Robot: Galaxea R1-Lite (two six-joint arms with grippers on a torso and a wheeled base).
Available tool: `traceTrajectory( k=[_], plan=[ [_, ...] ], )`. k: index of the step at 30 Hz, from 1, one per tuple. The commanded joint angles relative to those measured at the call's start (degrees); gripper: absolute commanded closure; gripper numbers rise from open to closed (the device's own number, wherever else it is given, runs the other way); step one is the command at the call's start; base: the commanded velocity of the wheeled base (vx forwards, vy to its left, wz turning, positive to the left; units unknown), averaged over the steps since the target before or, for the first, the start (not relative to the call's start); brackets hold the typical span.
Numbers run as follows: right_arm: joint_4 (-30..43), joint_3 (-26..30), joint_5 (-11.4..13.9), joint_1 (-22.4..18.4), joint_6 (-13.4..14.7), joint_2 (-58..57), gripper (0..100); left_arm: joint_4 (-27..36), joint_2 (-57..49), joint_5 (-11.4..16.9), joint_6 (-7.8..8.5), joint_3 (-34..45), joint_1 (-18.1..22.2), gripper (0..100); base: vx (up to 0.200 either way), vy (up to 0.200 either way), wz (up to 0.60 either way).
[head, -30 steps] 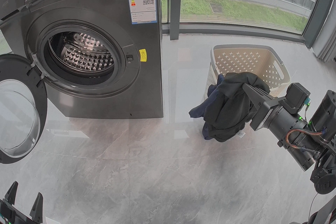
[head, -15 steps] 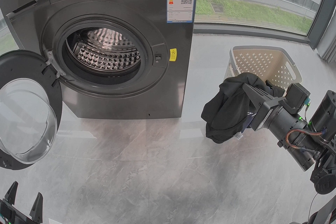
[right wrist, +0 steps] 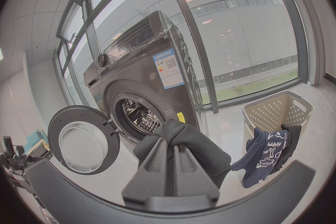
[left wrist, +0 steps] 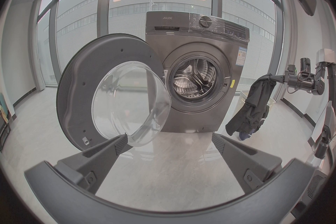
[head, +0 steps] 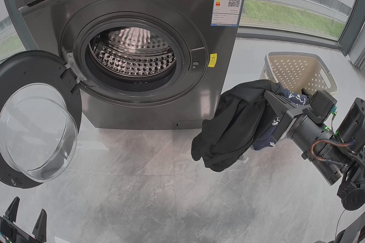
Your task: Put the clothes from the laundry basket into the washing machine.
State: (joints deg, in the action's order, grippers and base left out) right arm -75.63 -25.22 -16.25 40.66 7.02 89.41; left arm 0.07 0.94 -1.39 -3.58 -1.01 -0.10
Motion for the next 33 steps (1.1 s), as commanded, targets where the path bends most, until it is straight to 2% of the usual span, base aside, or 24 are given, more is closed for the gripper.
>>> traceTrajectory(
  k=[1, 7, 28, 33],
  plan=[
    [-0.04, 0.09, -0.01, 0.04, 0.01, -0.02, 100, 0.01, -0.41, -0.02, -0.02, 0.92, 0.01, 0, 0.000, 0.000, 0.00],
    [-0.04, 0.09, -0.01, 0.04, 0.01, -0.02, 100, 0.01, -0.41, -0.02, -0.02, 0.84, 0.01, 0, 0.000, 0.000, 0.00],
    [-0.04, 0.09, -0.10, -0.14, 0.01, -0.02, 100, 0.01, -0.41, -0.02, -0.02, 0.84, 0.01, 0, 0.000, 0.200, 0.00],
    [-0.04, 0.17, -0.10, -0.23, 0.01, -0.02, 100, 0.01, -0.41, -0.02, -0.02, 0.84, 0.01, 0, 0.000, 0.000, 0.00]
  ],
)
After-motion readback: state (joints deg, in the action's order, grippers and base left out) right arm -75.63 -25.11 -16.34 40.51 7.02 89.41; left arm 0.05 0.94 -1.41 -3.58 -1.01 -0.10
